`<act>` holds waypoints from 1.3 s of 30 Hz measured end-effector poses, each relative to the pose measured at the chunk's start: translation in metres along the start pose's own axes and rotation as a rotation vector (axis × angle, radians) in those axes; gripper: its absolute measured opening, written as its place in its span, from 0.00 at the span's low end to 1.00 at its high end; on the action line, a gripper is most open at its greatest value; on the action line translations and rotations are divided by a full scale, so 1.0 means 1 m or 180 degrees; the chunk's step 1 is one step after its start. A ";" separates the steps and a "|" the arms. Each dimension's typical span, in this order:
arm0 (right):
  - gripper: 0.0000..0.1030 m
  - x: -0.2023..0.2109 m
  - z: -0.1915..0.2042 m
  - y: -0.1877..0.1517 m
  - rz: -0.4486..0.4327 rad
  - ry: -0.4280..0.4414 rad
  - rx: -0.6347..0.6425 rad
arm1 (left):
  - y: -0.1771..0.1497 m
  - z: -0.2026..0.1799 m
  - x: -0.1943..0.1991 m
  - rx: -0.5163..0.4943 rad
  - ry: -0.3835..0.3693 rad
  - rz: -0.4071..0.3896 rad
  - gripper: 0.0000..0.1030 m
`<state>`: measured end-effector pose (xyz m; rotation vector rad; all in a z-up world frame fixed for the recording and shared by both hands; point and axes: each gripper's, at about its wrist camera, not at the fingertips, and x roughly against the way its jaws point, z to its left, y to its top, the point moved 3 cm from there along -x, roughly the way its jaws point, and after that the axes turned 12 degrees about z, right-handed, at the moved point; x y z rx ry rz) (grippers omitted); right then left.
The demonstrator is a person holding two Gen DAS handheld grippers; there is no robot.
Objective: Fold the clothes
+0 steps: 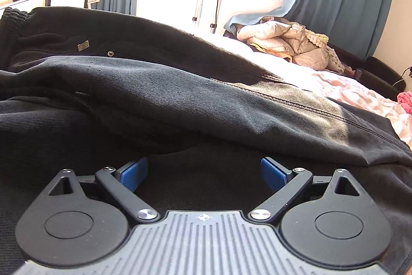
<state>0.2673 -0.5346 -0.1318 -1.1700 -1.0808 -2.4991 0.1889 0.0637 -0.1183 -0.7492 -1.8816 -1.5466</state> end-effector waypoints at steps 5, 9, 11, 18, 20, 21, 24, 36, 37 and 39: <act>0.43 0.046 -0.011 -0.023 -0.0076 0.0106 0.0141 | -0.003 -0.004 0.009 -0.0057 -0.0006 -0.0033 0.92; 0.43 0.079 -0.022 -0.051 -0.0106 0.0199 0.0228 | -0.008 -0.008 0.024 -0.0139 -0.0021 -0.0097 0.92; 0.43 0.096 -0.028 -0.064 -0.0122 0.0246 0.0271 | -0.011 -0.010 0.032 -0.0196 0.0001 -0.0138 0.92; 0.48 0.121 -0.044 -0.100 0.0160 0.0365 0.0029 | -0.024 -0.010 0.071 -0.0373 0.0077 -0.0282 0.92; 0.48 0.124 -0.044 -0.108 0.0238 0.0325 0.0103 | -0.028 -0.004 0.085 -0.0405 0.0101 -0.0302 0.92; 0.48 0.125 -0.043 -0.111 0.0265 0.0302 0.0154 | -0.030 0.001 0.093 -0.0390 0.0116 -0.0309 0.92; 0.48 0.125 -0.050 -0.116 0.0376 0.0339 0.0152 | -0.034 0.018 0.117 -0.0347 0.0163 -0.0332 0.92; 0.55 0.121 -0.096 -0.121 0.0575 0.0555 -0.0665 | -0.026 0.119 0.193 0.0553 0.0115 -0.0395 0.94; 0.56 0.122 -0.100 -0.122 0.0574 0.0568 -0.0763 | -0.028 0.129 0.194 0.0704 0.0164 -0.0408 0.94; 0.56 0.121 -0.107 -0.122 0.0601 0.0639 -0.0914 | -0.032 0.145 0.192 0.1018 0.0092 -0.0373 0.94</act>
